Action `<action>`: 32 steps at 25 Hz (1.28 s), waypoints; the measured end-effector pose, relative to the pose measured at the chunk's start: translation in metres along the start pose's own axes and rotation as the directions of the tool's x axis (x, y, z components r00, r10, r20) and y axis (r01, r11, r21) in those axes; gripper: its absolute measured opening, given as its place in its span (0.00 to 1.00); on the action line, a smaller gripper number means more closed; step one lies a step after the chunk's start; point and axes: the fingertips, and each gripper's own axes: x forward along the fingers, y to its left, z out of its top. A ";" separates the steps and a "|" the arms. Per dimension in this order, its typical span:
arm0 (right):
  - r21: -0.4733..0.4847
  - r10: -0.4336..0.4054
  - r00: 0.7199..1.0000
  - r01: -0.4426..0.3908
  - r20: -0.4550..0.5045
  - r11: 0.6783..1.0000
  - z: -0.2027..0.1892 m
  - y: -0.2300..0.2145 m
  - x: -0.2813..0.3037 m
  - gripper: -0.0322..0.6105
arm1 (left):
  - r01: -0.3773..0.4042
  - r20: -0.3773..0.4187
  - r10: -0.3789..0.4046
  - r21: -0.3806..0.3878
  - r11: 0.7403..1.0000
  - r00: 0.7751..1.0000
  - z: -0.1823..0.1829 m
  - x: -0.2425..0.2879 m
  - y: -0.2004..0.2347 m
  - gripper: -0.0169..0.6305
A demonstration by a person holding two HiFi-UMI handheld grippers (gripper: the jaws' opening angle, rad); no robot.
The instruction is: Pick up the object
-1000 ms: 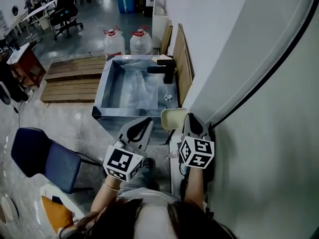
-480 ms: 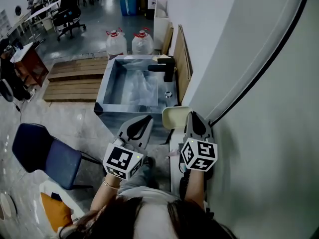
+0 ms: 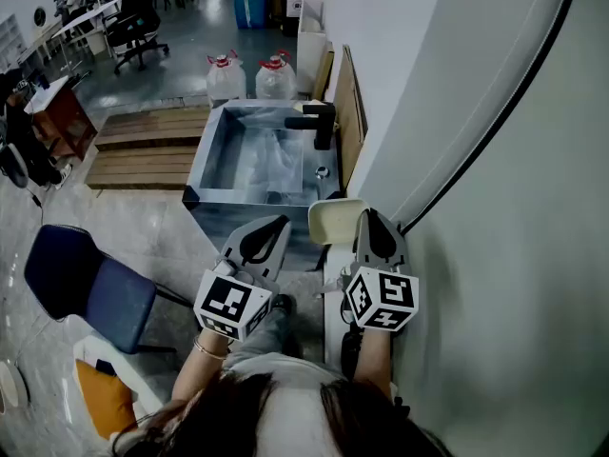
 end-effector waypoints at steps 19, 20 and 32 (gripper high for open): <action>-0.015 0.002 0.999 -0.002 0.039 1.000 0.012 0.010 -0.048 0.10 | -0.003 0.011 0.003 -0.010 1.000 1.000 0.001 -0.029 -0.024 0.04; -0.015 0.000 0.999 0.001 0.042 1.000 0.013 0.010 -0.050 0.10 | -0.001 0.014 0.001 -0.010 1.000 1.000 0.001 -0.030 -0.025 0.04; -0.013 -0.019 0.999 0.019 0.035 1.000 0.010 0.012 -0.062 0.10 | 0.017 0.011 -0.016 -0.019 1.000 1.000 -0.004 -0.040 -0.031 0.04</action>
